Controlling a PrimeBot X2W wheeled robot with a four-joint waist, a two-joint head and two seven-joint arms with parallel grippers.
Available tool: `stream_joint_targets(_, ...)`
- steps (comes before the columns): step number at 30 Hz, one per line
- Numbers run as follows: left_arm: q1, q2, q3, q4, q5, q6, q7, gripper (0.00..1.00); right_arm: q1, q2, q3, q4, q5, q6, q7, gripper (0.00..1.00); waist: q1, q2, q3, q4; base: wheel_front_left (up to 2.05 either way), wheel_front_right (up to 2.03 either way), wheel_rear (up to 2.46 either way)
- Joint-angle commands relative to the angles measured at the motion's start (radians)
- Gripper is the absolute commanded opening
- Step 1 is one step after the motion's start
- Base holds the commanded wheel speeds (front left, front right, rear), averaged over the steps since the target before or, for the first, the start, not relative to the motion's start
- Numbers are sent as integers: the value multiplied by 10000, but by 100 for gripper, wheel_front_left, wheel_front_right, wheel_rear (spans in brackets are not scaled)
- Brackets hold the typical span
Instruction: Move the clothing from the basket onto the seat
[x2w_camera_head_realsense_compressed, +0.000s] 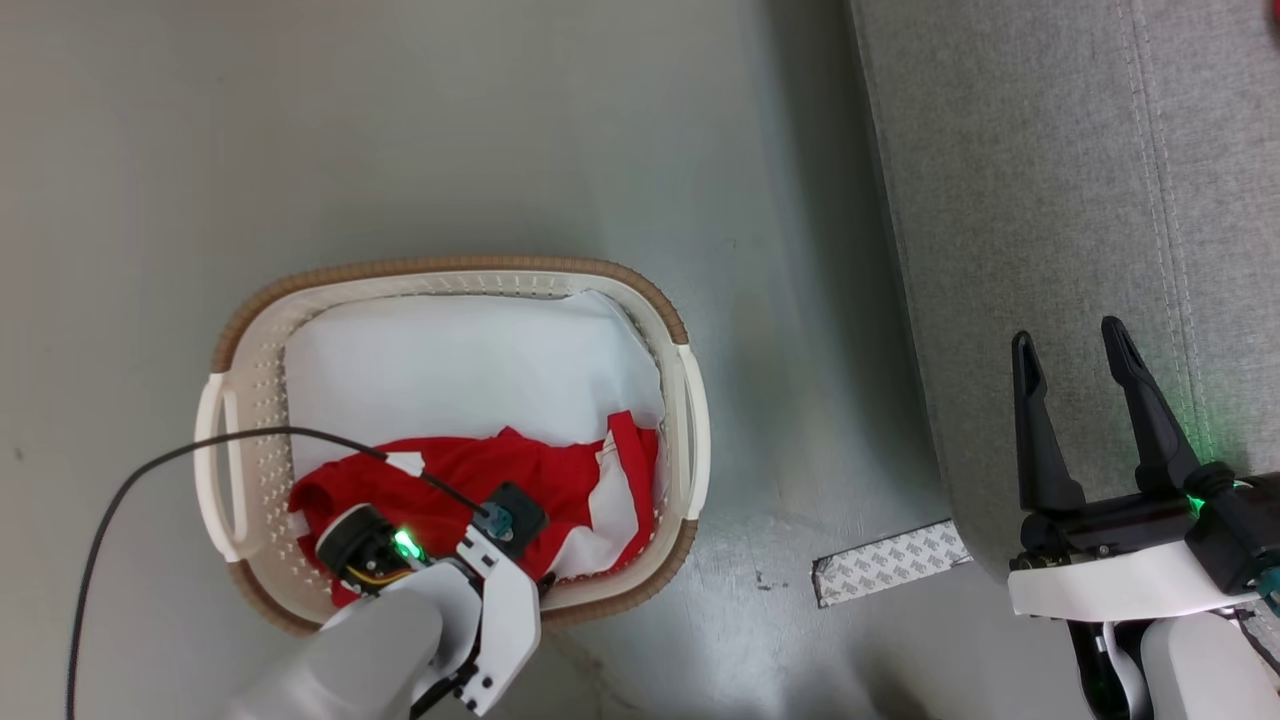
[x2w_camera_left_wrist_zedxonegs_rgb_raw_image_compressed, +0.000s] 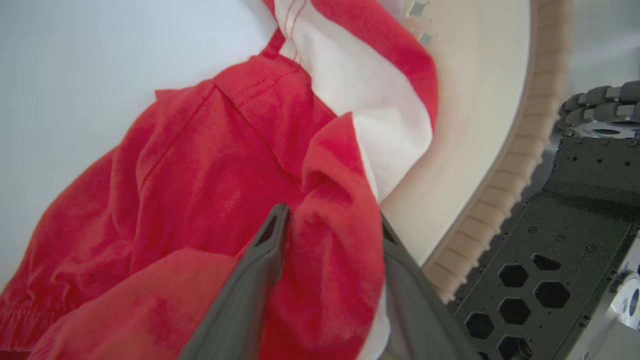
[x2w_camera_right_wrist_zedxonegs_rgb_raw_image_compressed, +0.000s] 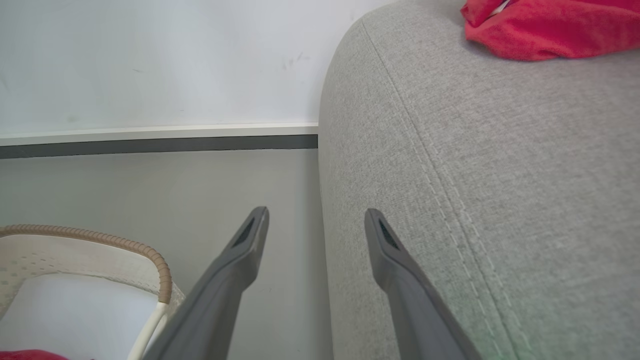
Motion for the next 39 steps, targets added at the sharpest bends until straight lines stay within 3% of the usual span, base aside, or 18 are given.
stream_joint_targets(1,-103,108,-23,4,54,14,23,73,-160,-11,-29,-56,130,-26,2,100,0,0,51,-11,0,0,0)
stream_joint_targets(5,-225,100,-23,111,149,15,-108,68,-209,-11,-46,-113,131,-26,2,100,0,0,185,-20,0,0,0)
stream_joint_targets(7,-268,59,-24,167,169,15,-145,45,-209,-11,-61,-133,120,-26,2,100,0,0,248,-18,0,0,0)
stream_joint_targets(9,-340,12,-23,187,173,15,-282,2,-225,-11,-77,-139,110,-26,2,100,0,0,301,-9,0,0,0)
stream_joint_targets(17,-558,-179,23,457,-360,17,-1149,0,-239,-11,-130,19,24,-26,2,100,0,0,-52,112,0,0,0)
stream_joint_targets(25,-261,-292,655,629,-1221,49,-2519,0,10,-11,-103,366,-79,-26,2,100,0,0,-1456,577,0,0,0)
stream_joint_targets(32,547,-268,1710,189,-1704,541,-2905,0,429,-15,51,839,-134,-26,2,100,0,0,-3345,1114,0,0,0)
stream_joint_targets(39,2283,147,3572,-2027,-1291,1429,-2906,0,1029,-20,312,1288,-247,-26,3,100,0,0,-5376,1760,0,0,0)
